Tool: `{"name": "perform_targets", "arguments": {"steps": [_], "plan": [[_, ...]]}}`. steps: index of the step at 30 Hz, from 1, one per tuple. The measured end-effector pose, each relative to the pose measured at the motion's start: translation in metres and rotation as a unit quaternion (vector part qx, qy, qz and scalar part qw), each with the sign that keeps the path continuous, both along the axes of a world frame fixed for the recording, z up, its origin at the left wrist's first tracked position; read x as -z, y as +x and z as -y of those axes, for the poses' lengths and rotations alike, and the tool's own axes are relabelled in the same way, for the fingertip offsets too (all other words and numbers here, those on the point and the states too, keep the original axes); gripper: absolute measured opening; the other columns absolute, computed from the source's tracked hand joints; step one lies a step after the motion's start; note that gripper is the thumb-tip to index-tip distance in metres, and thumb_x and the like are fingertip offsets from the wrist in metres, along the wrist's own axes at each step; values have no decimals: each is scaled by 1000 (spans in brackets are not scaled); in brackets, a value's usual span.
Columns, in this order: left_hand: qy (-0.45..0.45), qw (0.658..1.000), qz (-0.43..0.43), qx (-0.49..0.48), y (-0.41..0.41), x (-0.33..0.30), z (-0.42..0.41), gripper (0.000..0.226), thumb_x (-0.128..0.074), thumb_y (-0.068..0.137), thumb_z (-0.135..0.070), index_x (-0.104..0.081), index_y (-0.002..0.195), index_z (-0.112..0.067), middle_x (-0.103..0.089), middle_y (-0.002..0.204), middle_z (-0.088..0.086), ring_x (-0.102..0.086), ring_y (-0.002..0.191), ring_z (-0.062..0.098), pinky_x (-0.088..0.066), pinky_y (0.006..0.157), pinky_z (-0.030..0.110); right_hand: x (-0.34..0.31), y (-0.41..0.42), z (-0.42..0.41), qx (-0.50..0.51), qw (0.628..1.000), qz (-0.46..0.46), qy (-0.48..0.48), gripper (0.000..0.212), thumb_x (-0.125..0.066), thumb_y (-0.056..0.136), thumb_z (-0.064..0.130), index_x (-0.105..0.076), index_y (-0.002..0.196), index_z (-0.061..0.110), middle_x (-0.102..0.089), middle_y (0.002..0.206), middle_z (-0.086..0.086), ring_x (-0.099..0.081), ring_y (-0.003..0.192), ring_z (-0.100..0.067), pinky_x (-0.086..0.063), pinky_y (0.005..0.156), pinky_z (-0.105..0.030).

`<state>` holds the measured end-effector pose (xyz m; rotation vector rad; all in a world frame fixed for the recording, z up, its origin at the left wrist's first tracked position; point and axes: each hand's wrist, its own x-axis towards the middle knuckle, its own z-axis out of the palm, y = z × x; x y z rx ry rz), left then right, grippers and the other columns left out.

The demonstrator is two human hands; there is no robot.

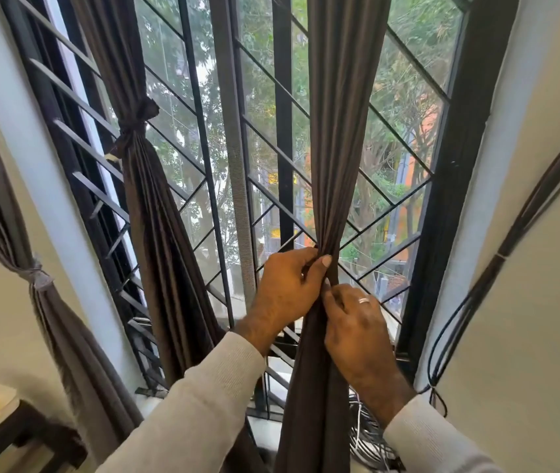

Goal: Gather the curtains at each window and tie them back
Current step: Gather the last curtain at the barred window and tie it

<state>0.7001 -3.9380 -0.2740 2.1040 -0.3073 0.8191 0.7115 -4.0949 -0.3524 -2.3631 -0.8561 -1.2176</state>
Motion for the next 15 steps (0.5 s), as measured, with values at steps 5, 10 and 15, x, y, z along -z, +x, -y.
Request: {"name": "perform_targets", "arguments": {"steps": [5,10,15], "plan": [[-32,999,-18,33,5,-1,-15,23,-72,99,-33,-76,112,-15,-77,92,-4,-75,88,14,-65,77,45,-8,11,17,-178,972,-122,88,36,-63,101,8,-68,136,15,-60,122,0,-62,104,-16,-56,90,-28],[-175,961,-109,182,10,2,-21,40,-53,110,-1,-53,150,-1,-76,132,0,-71,125,19,-57,104,33,-20,29,17,-164,825,-358,405,21,-58,108,17,-70,117,33,-71,116,17,-66,114,-5,-56,98,-28],[-173,960,-118,187,10,-2,-24,39,-48,111,2,-53,150,-2,-74,134,-1,-69,128,17,-56,103,27,-32,30,11,-264,698,-477,464,17,-61,105,11,-73,116,16,-81,99,10,-77,96,-5,-60,78,-16]]}}
